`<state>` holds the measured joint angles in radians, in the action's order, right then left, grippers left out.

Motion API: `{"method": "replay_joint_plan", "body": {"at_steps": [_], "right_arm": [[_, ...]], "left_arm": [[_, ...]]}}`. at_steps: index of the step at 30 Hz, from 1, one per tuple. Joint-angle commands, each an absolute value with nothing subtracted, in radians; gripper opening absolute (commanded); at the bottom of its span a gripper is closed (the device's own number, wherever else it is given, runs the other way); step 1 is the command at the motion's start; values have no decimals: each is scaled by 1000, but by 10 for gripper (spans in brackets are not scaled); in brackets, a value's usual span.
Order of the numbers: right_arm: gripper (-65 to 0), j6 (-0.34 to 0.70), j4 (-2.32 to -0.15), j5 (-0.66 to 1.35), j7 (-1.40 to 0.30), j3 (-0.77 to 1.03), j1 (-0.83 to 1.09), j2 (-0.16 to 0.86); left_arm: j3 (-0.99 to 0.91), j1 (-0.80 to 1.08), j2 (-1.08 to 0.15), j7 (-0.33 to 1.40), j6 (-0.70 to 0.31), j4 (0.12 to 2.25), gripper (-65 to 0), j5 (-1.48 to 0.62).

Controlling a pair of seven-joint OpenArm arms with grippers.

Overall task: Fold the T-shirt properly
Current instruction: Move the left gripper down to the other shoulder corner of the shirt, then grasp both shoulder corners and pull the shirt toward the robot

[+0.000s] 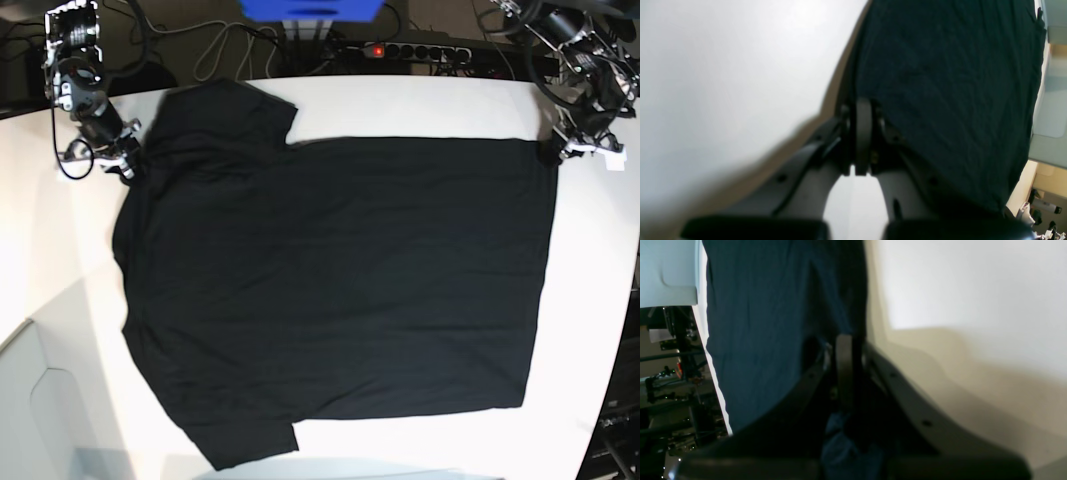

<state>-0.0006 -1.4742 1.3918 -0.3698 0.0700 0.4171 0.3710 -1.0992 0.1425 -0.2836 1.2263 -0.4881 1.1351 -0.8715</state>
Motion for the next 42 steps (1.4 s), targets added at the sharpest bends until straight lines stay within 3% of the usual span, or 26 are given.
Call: {"method": "replay_joint_plan", "body": {"at_steps": [1, 5, 10, 20, 29, 42], "right_arm": [[-650, 1, -1463, 1484, -470, 44, 447, 341], [-650, 2, -1474, 1484, -469, 47, 470, 344], [-650, 2, -1544, 1484, -469, 47, 489, 344], [-650, -1, -1621, 1484, -464, 48, 512, 348], [-650, -1, -1666, 1484, -470, 216, 575, 360], [-650, -1, -1744, 1365, -469, 318, 682, 321]], "left_arm": [[-1102, 168, -302, 1247, -484, 1142, -646, -811], [-1104, 202, -300, 1247, -565, 1213, -646, -806], [-1101, 245, -291, 1247, -590, 1326, -646, -808], [-1107, 277, -292, 1245, -595, 1351, -646, -809], [-1098, 331, -311, 1153, -595, 1382, -646, -803], [-1098, 406, -312, 1142, -595, 1501, -646, -800]]}}
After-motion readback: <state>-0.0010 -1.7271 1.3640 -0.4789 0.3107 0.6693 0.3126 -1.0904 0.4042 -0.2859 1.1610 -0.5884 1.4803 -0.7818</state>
